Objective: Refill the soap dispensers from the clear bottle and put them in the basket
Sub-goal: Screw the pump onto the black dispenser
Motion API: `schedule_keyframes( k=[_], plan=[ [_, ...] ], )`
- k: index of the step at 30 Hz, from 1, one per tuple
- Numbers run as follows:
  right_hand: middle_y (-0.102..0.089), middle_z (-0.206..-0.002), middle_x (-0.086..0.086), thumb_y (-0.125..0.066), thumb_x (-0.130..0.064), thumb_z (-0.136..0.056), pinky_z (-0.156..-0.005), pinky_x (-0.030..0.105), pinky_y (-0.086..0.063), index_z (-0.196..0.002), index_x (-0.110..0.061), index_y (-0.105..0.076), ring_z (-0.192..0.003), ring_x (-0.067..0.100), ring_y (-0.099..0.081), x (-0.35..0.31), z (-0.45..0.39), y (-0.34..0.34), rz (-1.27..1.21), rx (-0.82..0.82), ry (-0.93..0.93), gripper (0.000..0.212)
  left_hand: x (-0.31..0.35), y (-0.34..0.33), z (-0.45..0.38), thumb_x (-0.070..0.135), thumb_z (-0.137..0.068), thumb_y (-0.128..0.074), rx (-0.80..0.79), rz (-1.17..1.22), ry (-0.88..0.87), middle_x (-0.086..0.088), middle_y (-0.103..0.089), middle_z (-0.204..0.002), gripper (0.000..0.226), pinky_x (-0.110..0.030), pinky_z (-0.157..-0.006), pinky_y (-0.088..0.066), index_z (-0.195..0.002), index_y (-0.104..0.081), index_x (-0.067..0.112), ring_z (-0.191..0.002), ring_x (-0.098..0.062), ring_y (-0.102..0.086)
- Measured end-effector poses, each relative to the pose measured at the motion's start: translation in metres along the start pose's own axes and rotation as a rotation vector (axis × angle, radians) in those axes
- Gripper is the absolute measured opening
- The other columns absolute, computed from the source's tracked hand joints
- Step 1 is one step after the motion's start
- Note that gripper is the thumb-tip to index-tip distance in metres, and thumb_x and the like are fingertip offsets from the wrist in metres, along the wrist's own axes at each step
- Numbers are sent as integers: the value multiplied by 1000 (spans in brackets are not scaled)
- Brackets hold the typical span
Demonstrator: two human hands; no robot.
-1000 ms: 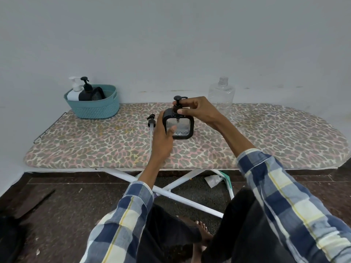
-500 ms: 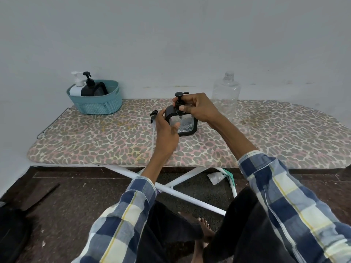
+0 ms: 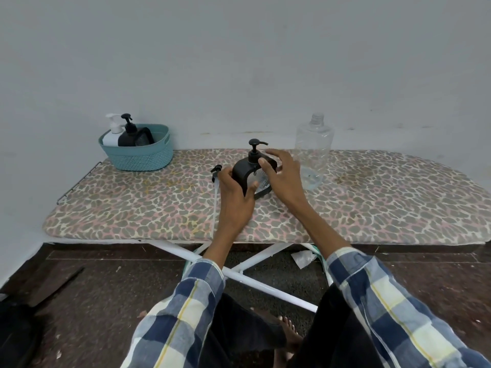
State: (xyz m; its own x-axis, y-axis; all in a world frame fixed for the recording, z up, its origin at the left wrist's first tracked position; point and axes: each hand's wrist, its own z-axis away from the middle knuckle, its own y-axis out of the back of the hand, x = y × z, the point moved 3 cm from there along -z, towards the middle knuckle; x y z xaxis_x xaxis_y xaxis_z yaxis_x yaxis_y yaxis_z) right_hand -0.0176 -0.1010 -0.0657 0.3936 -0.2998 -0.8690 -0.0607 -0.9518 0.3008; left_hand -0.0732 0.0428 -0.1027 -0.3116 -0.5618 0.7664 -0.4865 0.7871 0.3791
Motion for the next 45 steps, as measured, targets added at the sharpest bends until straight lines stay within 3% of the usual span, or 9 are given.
schedule_keyframes(
  k=[7, 12, 15, 19, 23, 28, 36, 39, 45],
  plan=[
    [-62, -137, 2, -44, -64, -106, -104, 42, -52, -146, -22, -43, -126, 21, -62, 15, 10, -30, -178, -97, -191, 58, 1, 6, -2, 49, -95, -73, 92, 82, 85, -2, -49, -120, 53, -48, -89, -57, -120, -31, 28, -108, -22, -61],
    [-51, -146, -6, -43, -59, -109, -118, 42, -38, -146, -38, -43, -137, 15, -48, 17, 8, -40, -125, -54, -64, 43, 3, 8, -1, 39, -100, -70, 104, 69, 99, 4, -59, -127, 47, -34, -95, -56, -135, -42, 29, -114, -11, -62],
    [-44, -154, -5, -49, -54, -107, -121, 36, -26, -157, -33, -39, -146, 16, -40, 17, 8, -37, -89, 35, -3, 55, 0, 9, -4, 40, -102, -68, 125, 32, 94, 4, -61, -126, 42, -36, -94, -56, -135, -46, 27, -112, -12, -63],
    [-57, -142, -11, -62, -44, -105, -109, 37, -48, -154, -33, -47, -131, 15, -55, -10, 2, -27, -278, 94, 51, 53, -4, 8, -3, 37, -102, -68, 121, 5, 76, 3, -61, -129, 42, -37, -94, -58, -136, -45, 28, -114, -15, -64],
    [-66, -124, -20, -72, -36, -98, -97, 38, -56, -130, -32, -70, -115, 15, -60, -41, -16, -22, -196, 142, 148, 32, -1, 8, -1, 33, -102, -68, 106, 27, 94, 3, -60, -132, 43, -15, -89, -51, -136, -42, 33, -113, -9, -63],
    [-71, -103, -21, -78, -23, -92, -91, 37, -55, -116, -26, -78, -98, 14, -61, -47, -32, -22, -11, 134, 184, 24, 6, 11, 2, 29, -103, -69, 101, 32, 138, 13, -54, -123, 43, -1, -77, -43, -130, -37, 38, -102, 20, -54],
    [-72, -94, -12, -81, -25, -88, -90, 41, -55, -111, -26, -78, -94, 17, -65, -50, -30, -19, 75, 188, 240, 23, 7, 11, 1, 33, -102, -69, 94, 37, 142, 10, -56, -125, 43, -2, -75, -44, -128, -36, 41, -97, 4, -59],
    [-68, -93, -13, -83, -40, -88, -82, 28, -57, -120, -36, -70, -84, 12, -66, -43, -26, -16, 7, 156, 205, 35, 6, 12, 2, 35, -101, -69, 100, 34, 147, 11, -57, -124, 42, -3, -76, -43, -127, -37, 41, -98, 9, -58],
    [-61, -95, -8, -45, -40, -111, -73, 33, -46, -117, -23, -55, -82, 6, -58, -4, 4, -23, -111, 380, -23, 21, 6, 15, -1, 40, -99, -72, 167, 14, 140, 10, -64, -119, 38, -22, -84, -53, -127, -47, 32, -105, -5, -64]
  ],
)
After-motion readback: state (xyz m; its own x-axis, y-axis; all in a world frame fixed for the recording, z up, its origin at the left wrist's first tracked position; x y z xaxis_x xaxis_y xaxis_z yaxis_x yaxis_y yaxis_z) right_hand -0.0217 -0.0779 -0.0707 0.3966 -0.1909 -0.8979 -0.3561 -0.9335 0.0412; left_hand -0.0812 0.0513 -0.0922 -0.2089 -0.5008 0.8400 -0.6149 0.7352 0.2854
